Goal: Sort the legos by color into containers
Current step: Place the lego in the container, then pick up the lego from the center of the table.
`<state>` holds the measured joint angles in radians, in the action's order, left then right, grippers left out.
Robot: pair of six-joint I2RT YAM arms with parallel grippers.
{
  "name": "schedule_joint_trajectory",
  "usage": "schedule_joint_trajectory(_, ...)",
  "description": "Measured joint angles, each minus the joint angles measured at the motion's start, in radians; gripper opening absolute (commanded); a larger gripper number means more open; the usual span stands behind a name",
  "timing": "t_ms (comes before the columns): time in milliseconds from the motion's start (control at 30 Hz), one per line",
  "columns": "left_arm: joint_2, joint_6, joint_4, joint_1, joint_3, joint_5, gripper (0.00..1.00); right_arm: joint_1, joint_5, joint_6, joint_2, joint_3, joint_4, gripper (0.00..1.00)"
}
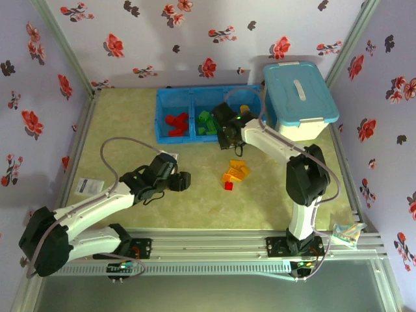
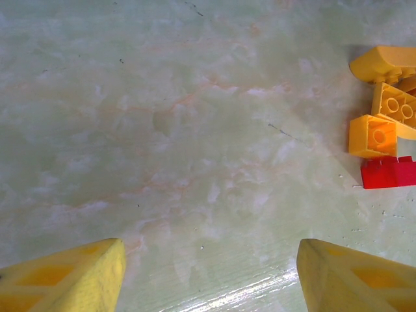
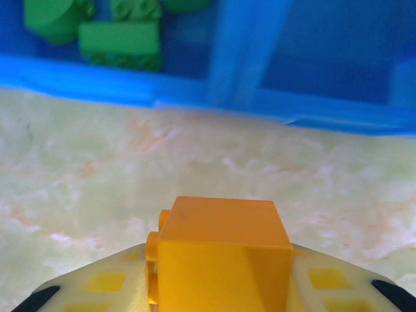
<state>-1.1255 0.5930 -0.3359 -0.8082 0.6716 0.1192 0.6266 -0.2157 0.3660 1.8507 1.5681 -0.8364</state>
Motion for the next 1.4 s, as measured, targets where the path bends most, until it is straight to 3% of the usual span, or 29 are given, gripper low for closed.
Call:
schedule_joint_trajectory(233,0.0,0.0,0.0,0.0,0.0,0.0,0.7,-0.179,0.017,-0.02,0.001,0.058,-0.005,0.38)
schedule_joint_trajectory(533,0.004,0.0,-0.001,-0.008,0.0,0.0,0.7,-0.243,0.059,-0.042,0.219,0.339,-0.029,0.39)
schedule_joint_trajectory(567,0.007,0.0,-0.001,-0.009,0.0,0.0,0.7,-0.248,0.06,-0.043,0.239,0.355,-0.032,0.45)
schedule_joint_trajectory(633,0.013,0.0,-0.001,-0.012,0.0,0.0,0.7,-0.257,0.063,-0.043,0.268,0.381,-0.045,0.73)
schedule_joint_trajectory(767,0.015,0.0,0.0,-0.029,0.0,0.0,0.7,-0.265,0.07,-0.041,0.283,0.4,-0.056,0.81)
schedule_joint_trajectory(1000,-0.047,0.0,-0.001,-0.095,0.042,0.0,0.71,-0.264,0.071,-0.015,0.113,0.198,0.025,0.81)
schedule_joint_trajectory(1400,-0.39,0.043,0.006,-0.275,0.297,0.02,0.7,-0.264,0.101,0.032,-0.211,-0.136,0.178,0.81)
